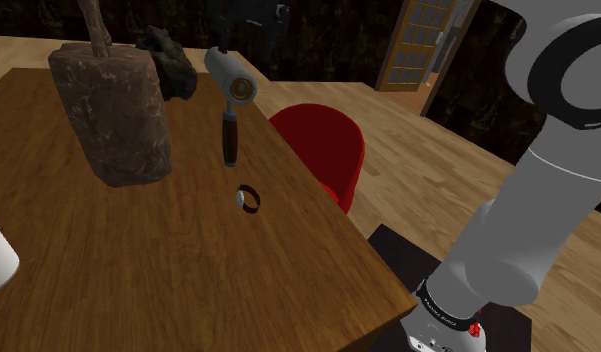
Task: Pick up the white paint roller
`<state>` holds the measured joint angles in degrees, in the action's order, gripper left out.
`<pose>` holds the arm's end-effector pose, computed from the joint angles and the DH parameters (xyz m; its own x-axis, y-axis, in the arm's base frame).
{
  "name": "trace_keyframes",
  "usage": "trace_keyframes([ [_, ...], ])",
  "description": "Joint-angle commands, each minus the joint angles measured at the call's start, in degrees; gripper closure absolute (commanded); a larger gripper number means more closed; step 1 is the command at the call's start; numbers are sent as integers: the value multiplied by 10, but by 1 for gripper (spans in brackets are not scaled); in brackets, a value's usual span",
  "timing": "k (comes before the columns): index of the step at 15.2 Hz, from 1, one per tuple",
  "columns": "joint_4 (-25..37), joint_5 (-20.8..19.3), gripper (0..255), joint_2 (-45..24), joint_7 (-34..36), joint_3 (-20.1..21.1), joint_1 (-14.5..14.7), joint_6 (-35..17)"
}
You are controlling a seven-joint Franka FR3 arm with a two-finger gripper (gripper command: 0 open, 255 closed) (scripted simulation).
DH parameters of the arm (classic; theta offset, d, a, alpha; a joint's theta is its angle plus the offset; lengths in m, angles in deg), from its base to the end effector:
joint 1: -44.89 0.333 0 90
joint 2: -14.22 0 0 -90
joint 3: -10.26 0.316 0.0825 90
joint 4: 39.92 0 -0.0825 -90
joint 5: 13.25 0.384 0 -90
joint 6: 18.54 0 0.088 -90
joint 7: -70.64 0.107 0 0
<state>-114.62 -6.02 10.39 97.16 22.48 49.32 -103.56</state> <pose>0.5360 0.1695 0.7055 0.9865 -0.1582 0.0419 -0.1487 -0.9734 -0.1744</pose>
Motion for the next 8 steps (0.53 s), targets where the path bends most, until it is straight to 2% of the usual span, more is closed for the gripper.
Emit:
trace_keyframes([
  [1,88,-14,0,-63,20,7,10,25],
  [2,141,-23,0,-98,31,10,18,43],
  [8,38,-13,0,-60,19,7,12,-22],
])
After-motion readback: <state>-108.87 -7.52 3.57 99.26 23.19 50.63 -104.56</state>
